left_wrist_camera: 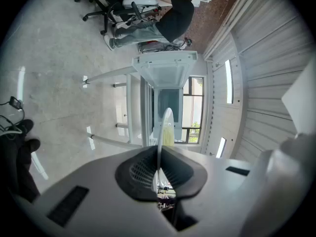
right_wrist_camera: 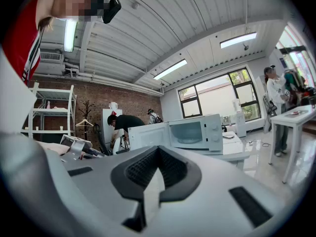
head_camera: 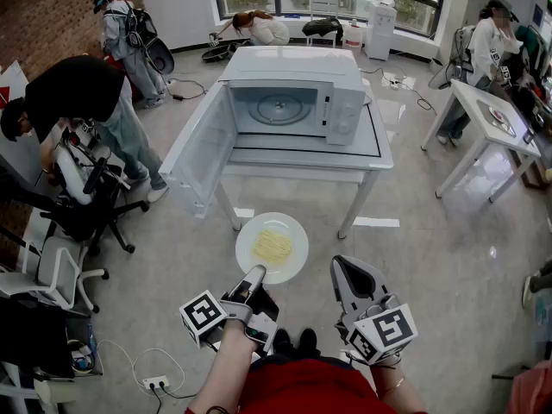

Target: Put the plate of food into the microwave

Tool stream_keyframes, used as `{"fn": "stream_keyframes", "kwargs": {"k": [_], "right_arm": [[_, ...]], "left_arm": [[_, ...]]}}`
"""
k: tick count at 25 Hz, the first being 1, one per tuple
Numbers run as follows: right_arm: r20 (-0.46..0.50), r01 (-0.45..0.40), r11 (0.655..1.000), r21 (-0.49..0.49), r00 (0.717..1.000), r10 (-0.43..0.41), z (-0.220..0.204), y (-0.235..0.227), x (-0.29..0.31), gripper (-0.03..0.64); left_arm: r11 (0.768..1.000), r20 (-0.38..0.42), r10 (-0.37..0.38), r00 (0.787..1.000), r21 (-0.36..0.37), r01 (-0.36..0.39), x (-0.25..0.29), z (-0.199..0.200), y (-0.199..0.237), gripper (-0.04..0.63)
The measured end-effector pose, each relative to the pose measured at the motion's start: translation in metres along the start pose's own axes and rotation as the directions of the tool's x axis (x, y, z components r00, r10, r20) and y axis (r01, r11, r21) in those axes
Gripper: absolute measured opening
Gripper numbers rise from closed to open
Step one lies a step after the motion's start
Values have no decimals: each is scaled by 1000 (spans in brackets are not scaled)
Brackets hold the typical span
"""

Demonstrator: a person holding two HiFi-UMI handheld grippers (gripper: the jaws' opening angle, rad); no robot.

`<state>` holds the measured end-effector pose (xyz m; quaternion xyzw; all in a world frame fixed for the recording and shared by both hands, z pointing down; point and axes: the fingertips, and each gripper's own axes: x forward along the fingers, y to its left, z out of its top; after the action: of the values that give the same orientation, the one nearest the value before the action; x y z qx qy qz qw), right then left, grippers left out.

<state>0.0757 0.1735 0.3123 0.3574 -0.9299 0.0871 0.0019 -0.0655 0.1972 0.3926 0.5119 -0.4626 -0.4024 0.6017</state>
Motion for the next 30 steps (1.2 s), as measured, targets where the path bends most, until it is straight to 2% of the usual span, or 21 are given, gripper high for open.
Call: {"fn": "stream_keyframes", "kwargs": {"k": [19, 30], "right_arm": [[-18, -18, 997, 73, 1000, 19, -10, -26, -15, 15], [11, -35, 999, 26, 999, 34, 6, -60, -12, 15]], "left_arm": [[1000, 20, 16, 1000, -12, -15, 15, -16, -2, 20], [999, 58, -19, 998, 35, 17, 60, -6, -25, 20]]}}
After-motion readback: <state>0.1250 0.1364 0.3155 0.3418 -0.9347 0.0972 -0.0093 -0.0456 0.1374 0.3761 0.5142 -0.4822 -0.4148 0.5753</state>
